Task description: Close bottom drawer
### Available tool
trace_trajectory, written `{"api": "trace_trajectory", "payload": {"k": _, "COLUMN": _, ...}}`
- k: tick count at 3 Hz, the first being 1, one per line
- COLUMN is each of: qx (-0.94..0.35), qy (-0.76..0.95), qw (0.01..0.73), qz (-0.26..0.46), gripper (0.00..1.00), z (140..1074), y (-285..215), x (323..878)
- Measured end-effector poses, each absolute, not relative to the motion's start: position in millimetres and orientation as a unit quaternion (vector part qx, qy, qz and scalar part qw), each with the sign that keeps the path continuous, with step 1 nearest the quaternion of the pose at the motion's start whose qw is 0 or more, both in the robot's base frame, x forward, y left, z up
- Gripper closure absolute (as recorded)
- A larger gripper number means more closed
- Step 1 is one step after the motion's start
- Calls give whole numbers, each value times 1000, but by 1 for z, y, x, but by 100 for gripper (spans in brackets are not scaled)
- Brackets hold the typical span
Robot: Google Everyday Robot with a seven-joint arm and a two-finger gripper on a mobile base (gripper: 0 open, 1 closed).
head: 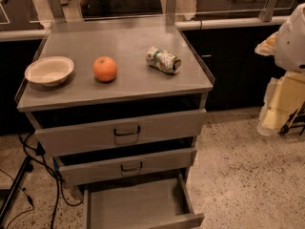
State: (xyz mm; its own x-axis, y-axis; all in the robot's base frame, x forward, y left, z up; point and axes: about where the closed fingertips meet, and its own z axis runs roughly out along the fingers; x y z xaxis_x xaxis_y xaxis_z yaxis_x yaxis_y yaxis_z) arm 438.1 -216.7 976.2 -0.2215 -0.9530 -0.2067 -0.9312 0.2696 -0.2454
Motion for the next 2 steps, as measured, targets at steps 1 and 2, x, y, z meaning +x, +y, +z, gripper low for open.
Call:
{"api": "trace_trajectory", "payload": {"k": 1, "qx": -603, "qy": 781, "qw": 159, "qz": -34, "gripper": 0, "z": 976, "y": -217, "x": 438}}
{"api": "trace_trajectory", "payload": {"k": 2, "qx": -603, "qy": 781, "qw": 159, "qz": -34, "gripper": 19, "z": 976, "y": -217, "x": 438}}
